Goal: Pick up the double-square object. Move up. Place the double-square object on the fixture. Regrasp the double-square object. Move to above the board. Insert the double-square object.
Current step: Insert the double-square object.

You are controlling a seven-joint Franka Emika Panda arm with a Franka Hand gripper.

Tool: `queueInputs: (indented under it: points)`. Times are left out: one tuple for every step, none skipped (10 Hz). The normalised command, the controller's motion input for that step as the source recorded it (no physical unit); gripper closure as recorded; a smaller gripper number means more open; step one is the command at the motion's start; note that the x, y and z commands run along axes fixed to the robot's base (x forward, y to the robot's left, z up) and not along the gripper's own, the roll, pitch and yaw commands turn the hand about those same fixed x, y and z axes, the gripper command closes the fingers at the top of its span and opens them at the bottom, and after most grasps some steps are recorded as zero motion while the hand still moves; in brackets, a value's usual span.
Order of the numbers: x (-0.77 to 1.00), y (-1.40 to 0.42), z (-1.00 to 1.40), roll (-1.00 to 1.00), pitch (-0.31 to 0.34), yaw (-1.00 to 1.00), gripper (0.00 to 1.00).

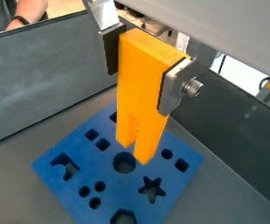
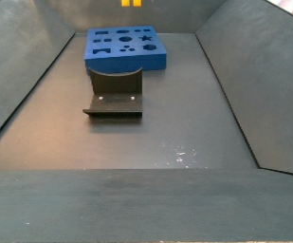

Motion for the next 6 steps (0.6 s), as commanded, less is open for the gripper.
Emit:
queueInputs:
  points:
    - [1.00, 0.00, -0.03, -0.01, 0.000, 0.09, 1.00]
    - [1.00, 0.00, 0.00, 0.00, 0.000, 0.09, 1.00]
    - [1.00, 0.00, 0.00, 0.00, 0.000, 0.09, 1.00]
    - [1.00, 0.00, 0.00, 0.00, 0.000, 0.09, 1.00]
    - [1.00, 0.00, 0.00, 0.00, 0.000, 0.08, 1.00]
    - [1.00, 0.00, 0.00, -0.01, 0.000, 0.08, 1.00]
